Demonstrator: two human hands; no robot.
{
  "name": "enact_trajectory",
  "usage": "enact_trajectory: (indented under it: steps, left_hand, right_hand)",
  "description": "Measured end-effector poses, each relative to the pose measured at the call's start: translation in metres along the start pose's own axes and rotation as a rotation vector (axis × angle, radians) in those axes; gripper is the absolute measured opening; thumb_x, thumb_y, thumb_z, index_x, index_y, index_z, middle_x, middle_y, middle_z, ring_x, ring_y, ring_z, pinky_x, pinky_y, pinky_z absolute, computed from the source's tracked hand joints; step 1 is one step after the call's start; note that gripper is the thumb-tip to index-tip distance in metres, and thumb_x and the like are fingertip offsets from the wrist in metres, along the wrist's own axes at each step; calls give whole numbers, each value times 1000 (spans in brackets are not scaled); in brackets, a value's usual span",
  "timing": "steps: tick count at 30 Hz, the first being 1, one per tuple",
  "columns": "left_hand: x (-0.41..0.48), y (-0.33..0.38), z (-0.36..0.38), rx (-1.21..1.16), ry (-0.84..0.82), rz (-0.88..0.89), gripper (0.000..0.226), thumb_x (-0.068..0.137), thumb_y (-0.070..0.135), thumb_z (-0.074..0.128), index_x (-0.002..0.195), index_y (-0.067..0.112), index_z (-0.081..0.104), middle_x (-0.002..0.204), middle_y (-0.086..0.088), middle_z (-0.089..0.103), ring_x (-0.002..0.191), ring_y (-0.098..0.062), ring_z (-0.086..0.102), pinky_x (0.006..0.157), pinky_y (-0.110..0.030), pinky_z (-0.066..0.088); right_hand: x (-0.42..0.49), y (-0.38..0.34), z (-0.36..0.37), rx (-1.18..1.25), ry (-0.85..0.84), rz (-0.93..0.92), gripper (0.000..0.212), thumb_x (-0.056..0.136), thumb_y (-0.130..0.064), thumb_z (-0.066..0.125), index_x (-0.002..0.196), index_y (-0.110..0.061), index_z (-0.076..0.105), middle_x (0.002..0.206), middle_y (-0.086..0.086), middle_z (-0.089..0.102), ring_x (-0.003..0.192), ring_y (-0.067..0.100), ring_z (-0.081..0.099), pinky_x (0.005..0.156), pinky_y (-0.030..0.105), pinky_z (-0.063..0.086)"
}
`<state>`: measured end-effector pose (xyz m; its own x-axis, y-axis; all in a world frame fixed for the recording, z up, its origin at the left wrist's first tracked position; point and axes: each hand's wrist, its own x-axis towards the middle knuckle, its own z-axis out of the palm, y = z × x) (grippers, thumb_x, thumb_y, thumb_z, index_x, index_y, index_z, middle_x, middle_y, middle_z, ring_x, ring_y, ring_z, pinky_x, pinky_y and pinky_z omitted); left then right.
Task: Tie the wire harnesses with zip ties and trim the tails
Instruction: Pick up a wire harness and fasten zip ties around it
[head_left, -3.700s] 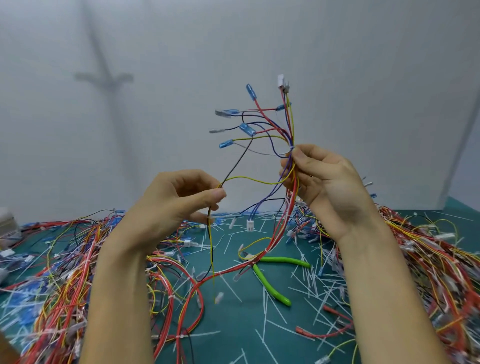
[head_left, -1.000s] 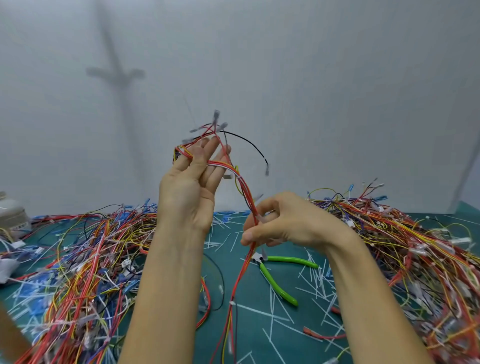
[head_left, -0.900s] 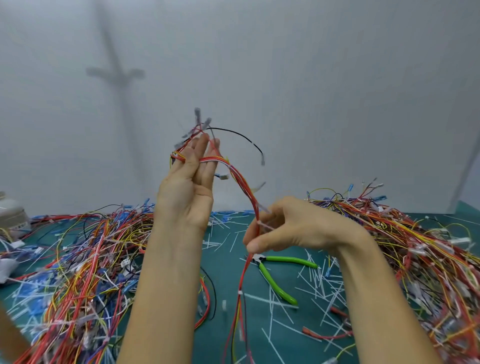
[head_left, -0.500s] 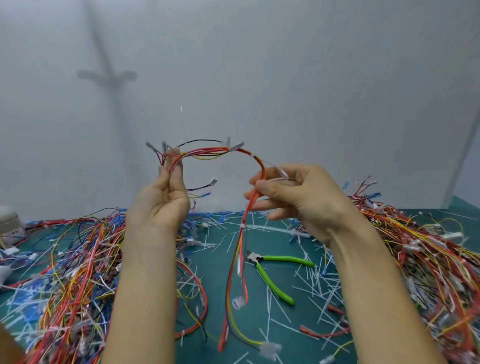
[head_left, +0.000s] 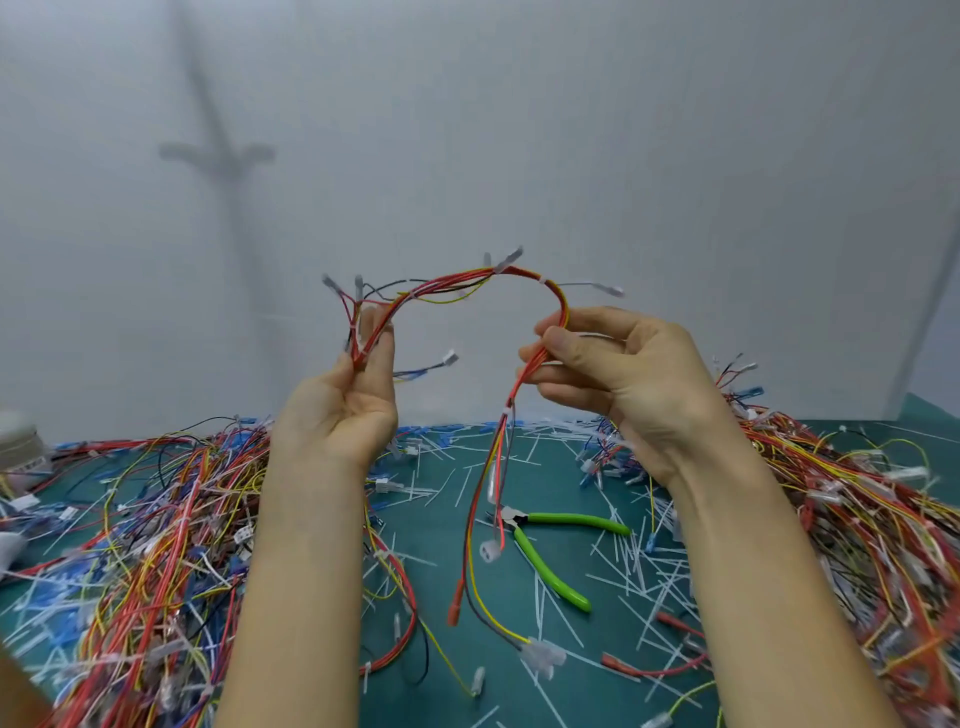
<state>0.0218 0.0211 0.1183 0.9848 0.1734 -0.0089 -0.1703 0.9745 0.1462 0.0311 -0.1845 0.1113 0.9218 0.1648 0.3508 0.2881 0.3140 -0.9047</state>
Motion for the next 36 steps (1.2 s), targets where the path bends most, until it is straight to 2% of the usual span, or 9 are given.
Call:
enact_trajectory:
  steps: [4, 7, 10, 17, 22, 25, 28, 33, 36]
  left_hand:
    - [3, 5, -1, 212, -39, 46, 26, 102, 6, 41, 95, -2, 64, 73, -10, 73, 64, -17, 72, 58, -28, 60]
    - [5, 13, -4, 408, -66, 71, 30, 102, 17, 42, 81, 13, 64, 61, 8, 66, 49, -2, 62, 53, -16, 55]
    - [7, 17, -6, 610, -163, 122, 31, 104, 20, 39, 87, 16, 65, 65, 12, 60, 41, 2, 47, 45, -13, 45]
    - [-2, 12, -8, 1347, -369, 410, 25, 104, 15, 42, 95, 20, 65, 64, 7, 62, 47, -9, 54, 52, -20, 52]
    - [-8, -4, -6, 1646, -503, 358, 25, 103, 9, 43, 92, 18, 64, 73, -5, 72, 56, -19, 67, 60, -27, 59]
    - [-8, -14, -6, 1754, -567, 303, 24, 102, 5, 45, 93, 14, 65, 83, -11, 74, 73, -25, 73, 67, -26, 59]
    - [-6, -22, -7, 1868, -617, 339, 18, 99, 3, 51, 101, 7, 69, 88, -6, 75, 79, -18, 73, 68, -20, 56]
    - [-12, -18, -2, 2153, -639, 374, 17, 92, 17, 67, 95, 31, 76, 86, 8, 76, 83, -4, 70, 81, -29, 54]
    - [-18, -16, 2, 2263, -566, 452, 14, 80, 32, 78, 82, 45, 74, 80, 11, 70, 80, -4, 65, 81, -35, 53]
  right_hand:
    - [-2, 0, -9, -243, -105, 85, 7, 88, -3, 68, 90, -8, 73, 82, 10, 77, 69, 20, 75, 52, 20, 56]
    - [-5, 2, -13, -512, -308, 204, 8, 87, -4, 70, 94, -5, 75, 87, 9, 77, 70, 20, 75, 49, 21, 55]
    - [-7, 4, -13, -728, -423, 309, 12, 86, -6, 73, 98, -5, 76, 87, 8, 77, 72, 22, 76, 50, 22, 55]
    - [-2, 1, -16, -1386, -127, 177, 28, 88, 1, 53, 96, -15, 75, 83, 3, 76, 72, 18, 74, 76, 41, 61]
    - [-3, -9, 6, -730, 253, -182, 22, 95, -14, 51, 87, -25, 68, 71, -5, 71, 60, 4, 67, 62, 31, 56]
    - [-4, -10, 23, -560, 156, -231, 12, 95, -32, 60, 89, -29, 70, 81, -9, 73, 73, 4, 67, 72, 36, 57]
    - [-5, -1, 33, -449, 112, -177, 15, 89, -35, 70, 99, -24, 74, 84, -9, 75, 73, 0, 67, 69, 27, 50]
    - [-5, 0, 29, -275, 169, -129, 11, 81, -15, 79, 86, -24, 73, 72, -3, 75, 55, 1, 63, 47, 17, 46]
    - [-7, -1, 27, -229, 112, -66, 11, 79, -13, 80, 83, -22, 75, 71, -5, 75, 53, 1, 61, 46, 17, 45]
